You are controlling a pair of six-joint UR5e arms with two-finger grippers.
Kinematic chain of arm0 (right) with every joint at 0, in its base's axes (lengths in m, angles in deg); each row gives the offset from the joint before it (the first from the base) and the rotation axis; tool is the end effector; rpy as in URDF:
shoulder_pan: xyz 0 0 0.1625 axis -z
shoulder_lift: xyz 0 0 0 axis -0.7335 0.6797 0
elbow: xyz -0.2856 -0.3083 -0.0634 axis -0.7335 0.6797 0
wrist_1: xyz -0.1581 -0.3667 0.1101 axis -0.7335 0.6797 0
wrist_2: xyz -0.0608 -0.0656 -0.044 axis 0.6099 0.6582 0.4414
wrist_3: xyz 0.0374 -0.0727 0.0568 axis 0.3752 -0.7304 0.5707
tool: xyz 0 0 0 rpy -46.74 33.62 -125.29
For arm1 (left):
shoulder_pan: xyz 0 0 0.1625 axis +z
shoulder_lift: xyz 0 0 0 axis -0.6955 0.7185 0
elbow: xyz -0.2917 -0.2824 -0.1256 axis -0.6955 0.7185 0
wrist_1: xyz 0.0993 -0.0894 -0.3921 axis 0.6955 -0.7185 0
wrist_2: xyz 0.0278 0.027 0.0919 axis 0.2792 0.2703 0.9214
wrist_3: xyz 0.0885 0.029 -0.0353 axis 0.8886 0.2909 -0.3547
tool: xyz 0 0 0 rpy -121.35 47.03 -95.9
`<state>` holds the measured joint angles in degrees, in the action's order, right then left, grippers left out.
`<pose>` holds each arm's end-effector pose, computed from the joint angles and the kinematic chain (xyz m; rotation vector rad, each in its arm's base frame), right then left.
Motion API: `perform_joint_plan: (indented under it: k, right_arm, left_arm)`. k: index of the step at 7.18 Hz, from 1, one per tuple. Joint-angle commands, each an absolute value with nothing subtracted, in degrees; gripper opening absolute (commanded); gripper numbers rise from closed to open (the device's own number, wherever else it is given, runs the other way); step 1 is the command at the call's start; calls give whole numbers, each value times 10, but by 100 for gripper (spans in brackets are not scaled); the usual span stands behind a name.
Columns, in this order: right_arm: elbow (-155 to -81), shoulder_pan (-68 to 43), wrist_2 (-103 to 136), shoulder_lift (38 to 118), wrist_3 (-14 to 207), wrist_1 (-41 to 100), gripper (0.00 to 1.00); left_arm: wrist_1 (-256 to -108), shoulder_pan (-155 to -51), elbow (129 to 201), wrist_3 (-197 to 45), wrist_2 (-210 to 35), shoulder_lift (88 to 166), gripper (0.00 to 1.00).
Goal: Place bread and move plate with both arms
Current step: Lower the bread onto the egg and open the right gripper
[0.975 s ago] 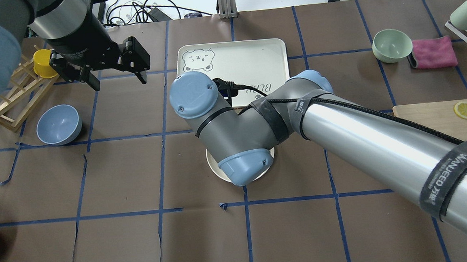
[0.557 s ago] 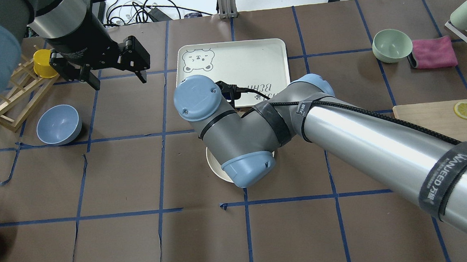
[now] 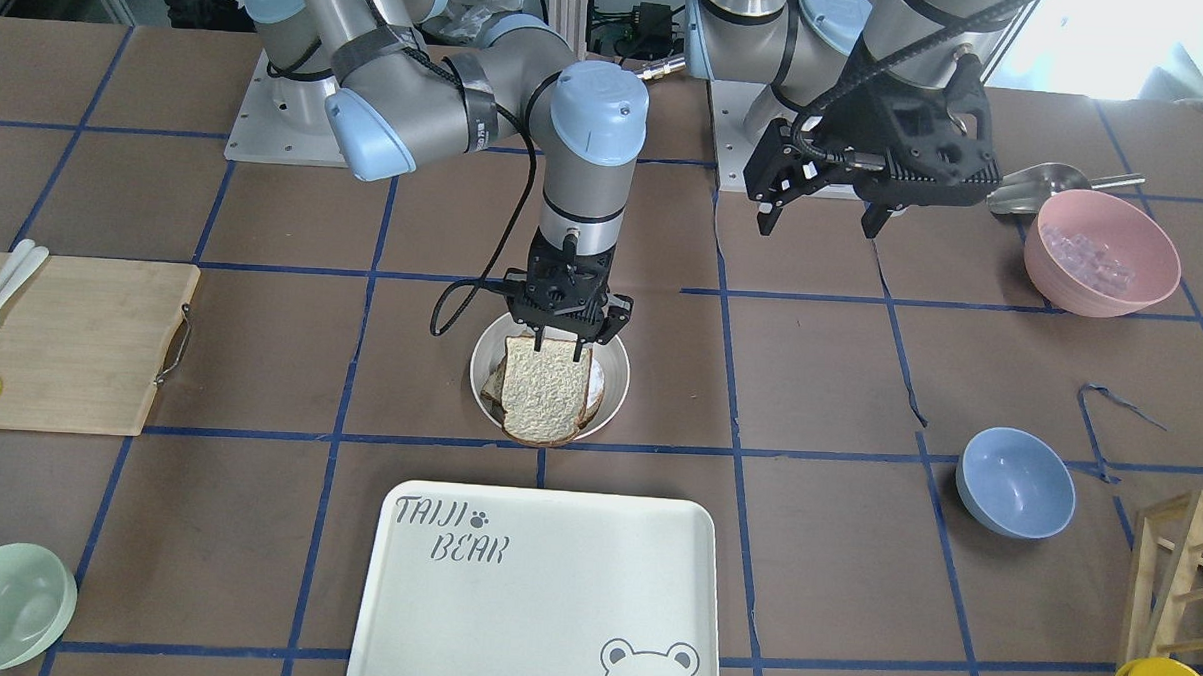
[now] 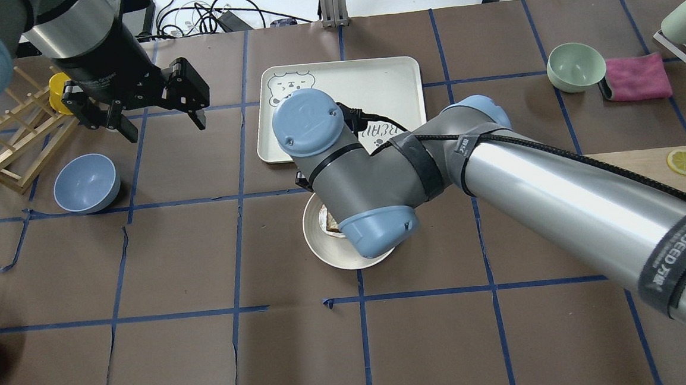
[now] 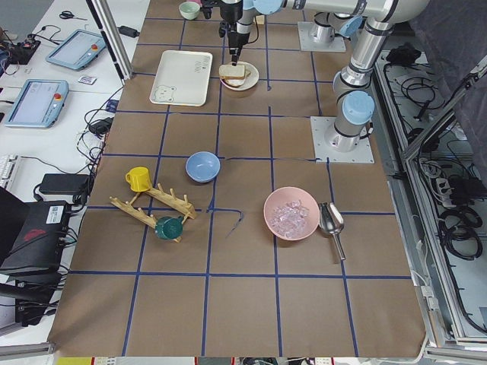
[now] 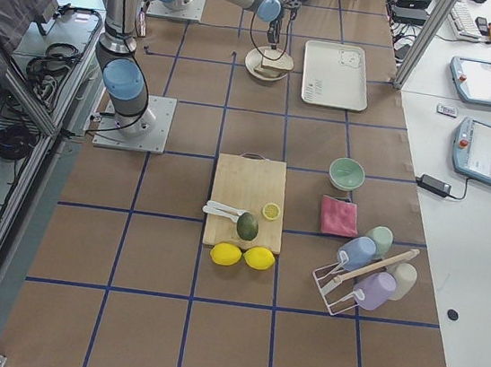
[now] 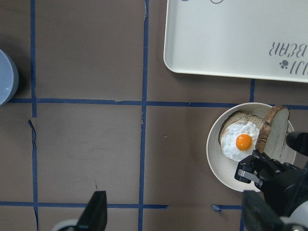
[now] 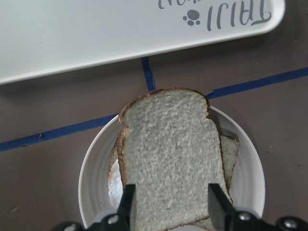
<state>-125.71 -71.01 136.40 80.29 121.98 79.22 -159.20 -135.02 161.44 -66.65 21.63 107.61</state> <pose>0.3846 -0.4608 0.2904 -0.3821 -3.0833 0.2767 -0.1458 -0.4905 0.5017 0.1200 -3.0964 -0.0340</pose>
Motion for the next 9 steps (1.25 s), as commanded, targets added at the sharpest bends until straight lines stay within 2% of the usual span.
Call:
perform_joint_plan:
  k: [1,2,4,6,8,9]
  right_arm:
    - [-1226,-648,1302,837,1189,749,100]
    - [-1199,-617,1302,862,1108,670,100]
    - [-1123,-539,1302,903,938,530,100]
    - [-1079,-493,1301,935,770,463,100]
    - [-1079,-472,1300,973,738,459,100]
    - [-1090,-473,1301,974,741,453,100]
  left_arm:
    - [-1588,-1347,1658,-669,181,1095,100]
    - [-1553,-1347,1708,-671,169,1096,100]
    - [-1366,-1348,1856,-675,100,1115,100]
    - [-1230,-1351,1962,-678,44,1146,100]
    - [-1169,-1355,1992,-682,5,1179,93]
    - [-1155,-1356,1992,-689,-9,1198,83]
